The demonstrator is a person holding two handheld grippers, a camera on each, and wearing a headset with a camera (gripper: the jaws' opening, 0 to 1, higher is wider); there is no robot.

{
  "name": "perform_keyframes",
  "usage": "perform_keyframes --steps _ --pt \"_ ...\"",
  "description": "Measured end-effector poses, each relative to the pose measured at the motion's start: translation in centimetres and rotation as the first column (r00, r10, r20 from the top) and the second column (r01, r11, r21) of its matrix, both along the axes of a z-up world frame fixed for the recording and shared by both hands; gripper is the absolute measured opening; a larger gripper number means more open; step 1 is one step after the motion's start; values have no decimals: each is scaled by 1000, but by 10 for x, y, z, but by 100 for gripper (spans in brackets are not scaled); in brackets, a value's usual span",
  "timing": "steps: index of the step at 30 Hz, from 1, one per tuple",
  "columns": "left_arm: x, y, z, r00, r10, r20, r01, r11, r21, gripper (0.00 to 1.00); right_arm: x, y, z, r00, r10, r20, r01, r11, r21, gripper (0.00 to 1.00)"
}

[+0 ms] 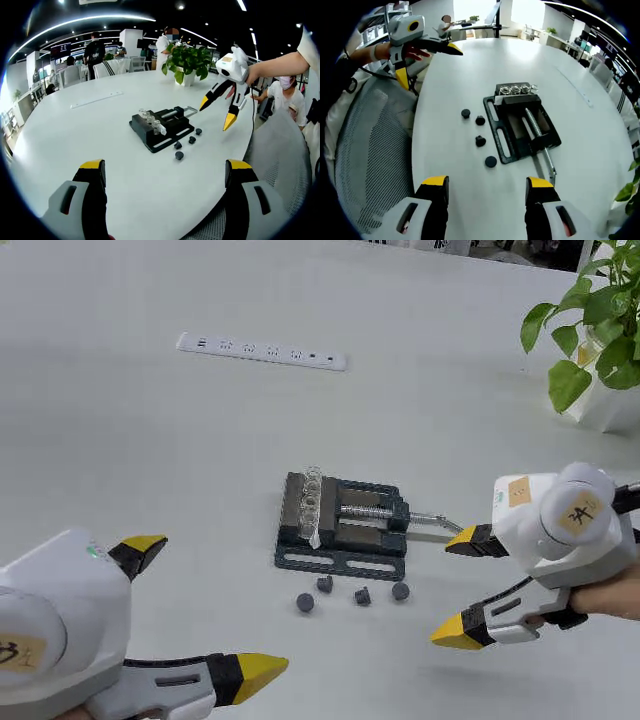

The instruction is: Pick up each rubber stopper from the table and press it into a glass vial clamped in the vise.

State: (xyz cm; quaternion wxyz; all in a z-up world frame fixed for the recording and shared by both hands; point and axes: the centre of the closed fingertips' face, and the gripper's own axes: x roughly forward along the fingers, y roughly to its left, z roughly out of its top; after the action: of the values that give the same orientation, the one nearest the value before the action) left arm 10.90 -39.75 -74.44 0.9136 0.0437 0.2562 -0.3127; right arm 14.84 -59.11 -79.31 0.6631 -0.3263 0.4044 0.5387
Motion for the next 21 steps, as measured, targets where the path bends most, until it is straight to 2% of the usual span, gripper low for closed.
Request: perform_keyframes --steps 8,12,21 --pt "-1 -4 -1 1000 -8 -1 8 1000 3 99 2 8 -4 994 106 -16 -107 993 -55 46" --pt "-1 -4 -2 1000 -7 -2 7 1000 0 98 4 11 -9 985 174 -17 -175 981 -86 39" --pt "-2 -4 0 1000 5 4 -5 1000 1 98 6 20 -15 955 297 -14 -297 948 -112 25"
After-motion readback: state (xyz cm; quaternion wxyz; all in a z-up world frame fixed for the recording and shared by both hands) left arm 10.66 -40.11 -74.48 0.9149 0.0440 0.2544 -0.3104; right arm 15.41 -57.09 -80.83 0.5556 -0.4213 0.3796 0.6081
